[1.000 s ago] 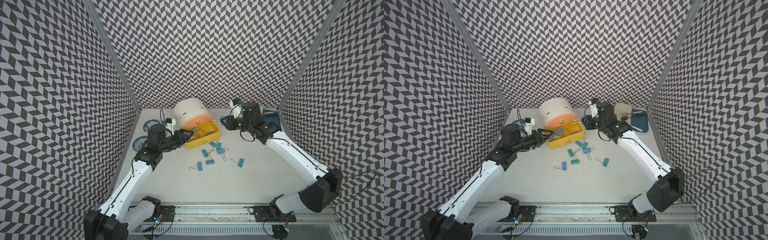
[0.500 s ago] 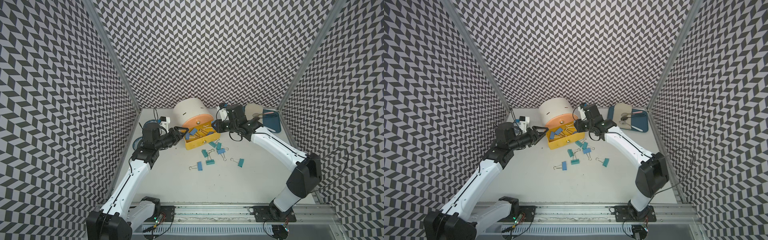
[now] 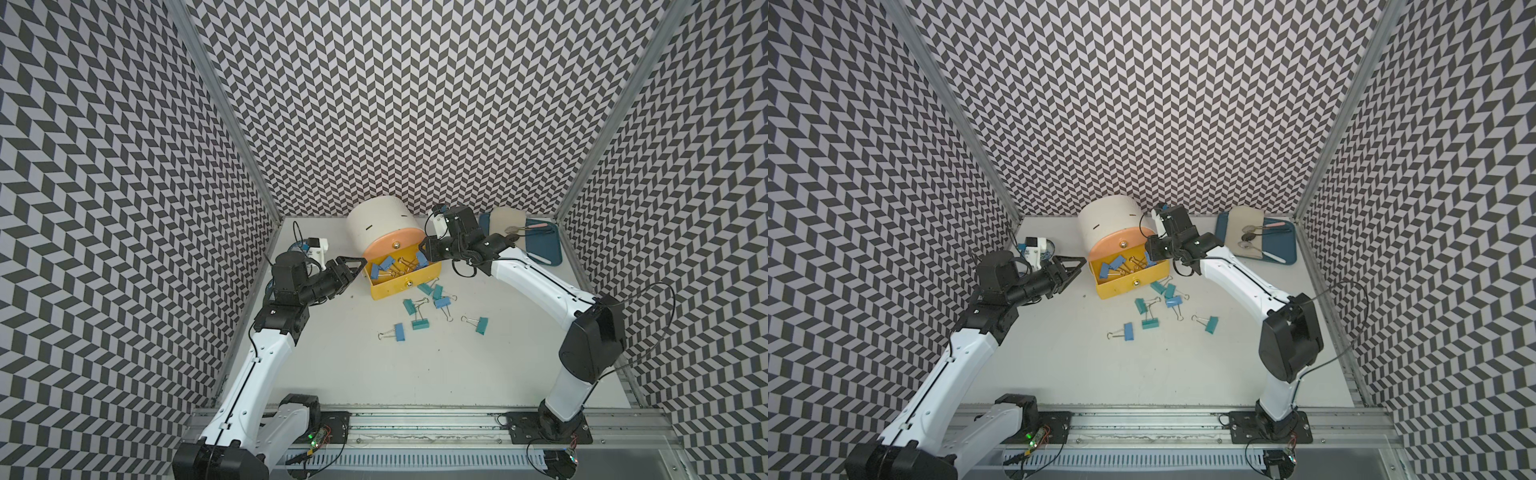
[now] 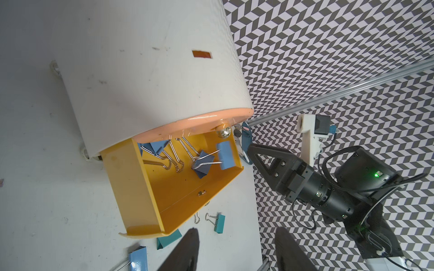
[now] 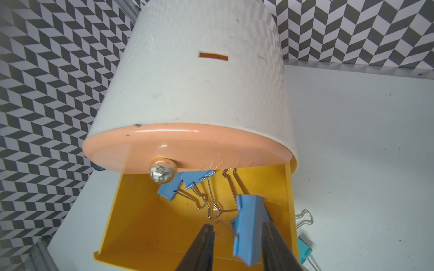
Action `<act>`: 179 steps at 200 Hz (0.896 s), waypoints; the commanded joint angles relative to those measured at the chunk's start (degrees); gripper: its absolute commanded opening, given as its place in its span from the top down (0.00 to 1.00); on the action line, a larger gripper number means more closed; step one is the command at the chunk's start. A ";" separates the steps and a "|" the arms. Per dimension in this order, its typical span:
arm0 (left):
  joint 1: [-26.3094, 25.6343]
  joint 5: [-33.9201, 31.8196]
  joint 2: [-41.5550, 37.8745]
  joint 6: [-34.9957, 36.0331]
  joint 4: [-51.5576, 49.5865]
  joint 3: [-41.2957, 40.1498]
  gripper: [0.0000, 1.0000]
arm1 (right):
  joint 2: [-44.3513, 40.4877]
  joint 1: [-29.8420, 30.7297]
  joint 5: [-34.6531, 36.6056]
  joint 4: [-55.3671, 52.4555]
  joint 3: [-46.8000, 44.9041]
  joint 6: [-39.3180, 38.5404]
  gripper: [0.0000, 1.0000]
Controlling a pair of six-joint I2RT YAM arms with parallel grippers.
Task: Put the binder clips in the drawer according to color
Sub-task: Place the binder clip in the drawer.
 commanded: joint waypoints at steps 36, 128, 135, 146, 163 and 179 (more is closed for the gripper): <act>0.56 1.05 -1.06 1.93 -1.76 0.34 0.44 | 0.29 -0.10 1.49 1.48 2.29 -0.83 0.50; 0.56 -1.33 -5.38 3.04 -5.79 -3.14 0.44 | -7.33 -0.10 1.33 1.51 -4.37 -0.21 0.42; 0.56 -1.41 -5.84 3.06 -6.06 -3.62 0.44 | -8.07 -0.07 1.23 1.36 -5.08 -0.23 0.42; 0.56 -1.48 -6.63 3.03 -6.59 -4.41 0.44 | -9.29 -0.06 1.04 1.07 -6.40 -0.06 0.42; 0.56 -1.84 -7.89 3.03 -7.39 -5.91 0.44 | -11.39 0.00 0.80 0.55 -8.66 0.19 0.42; 0.56 -2.18 -8.69 3.12 -7.92 -7.87 0.44 | -13.89 0.14 0.36 1.18 -11.76 0.96 0.42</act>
